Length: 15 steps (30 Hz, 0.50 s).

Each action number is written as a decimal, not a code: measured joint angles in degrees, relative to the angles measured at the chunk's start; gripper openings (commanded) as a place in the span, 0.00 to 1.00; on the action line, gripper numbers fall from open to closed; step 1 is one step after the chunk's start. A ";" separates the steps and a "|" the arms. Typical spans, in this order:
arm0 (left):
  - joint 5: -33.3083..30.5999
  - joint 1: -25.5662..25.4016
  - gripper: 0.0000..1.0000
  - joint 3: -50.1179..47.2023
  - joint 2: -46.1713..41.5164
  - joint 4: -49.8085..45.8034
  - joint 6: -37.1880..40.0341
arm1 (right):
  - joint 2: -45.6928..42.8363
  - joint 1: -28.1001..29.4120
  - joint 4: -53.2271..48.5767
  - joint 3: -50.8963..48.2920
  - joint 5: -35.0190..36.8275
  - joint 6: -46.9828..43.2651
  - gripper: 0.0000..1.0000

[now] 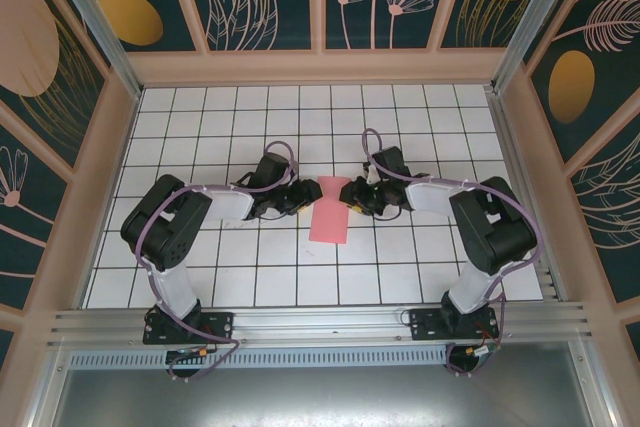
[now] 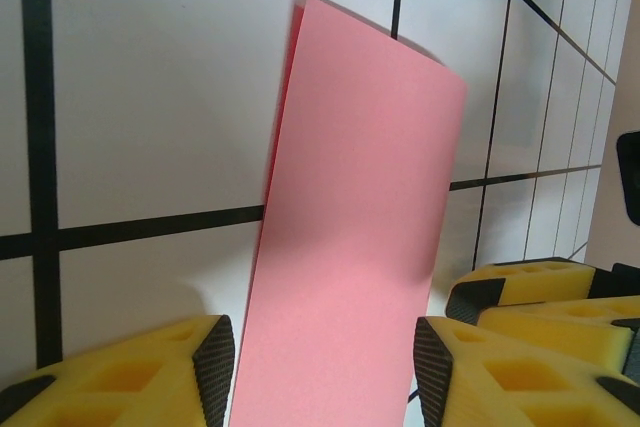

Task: Fold a paper plane with a square sheet of paper (pick it up from the middle)
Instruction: Fold the triangle a second time at the center of the table.

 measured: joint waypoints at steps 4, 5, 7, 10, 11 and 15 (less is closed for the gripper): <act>0.13 0.00 0.53 0.11 0.09 0.00 0.00 | 1.95 0.02 0.39 0.00 -0.15 -0.02 0.37; 0.26 0.00 0.53 0.15 0.11 0.00 -0.02 | 2.54 0.02 0.42 -0.02 -0.13 -0.04 0.36; 0.42 0.00 0.53 0.22 0.20 0.02 0.00 | 2.86 -0.02 0.52 -0.04 -0.17 -0.07 0.36; 0.50 0.00 0.54 0.26 0.22 0.00 0.00 | 2.75 0.00 1.29 -0.52 -0.22 -0.09 0.37; 0.55 0.00 0.54 0.31 0.26 0.00 0.00 | 2.64 0.00 1.55 -0.66 -0.22 -0.09 0.37; 1.14 0.00 0.54 0.61 0.52 0.00 0.00 | 2.60 -0.11 2.21 -1.05 -0.42 -0.09 0.37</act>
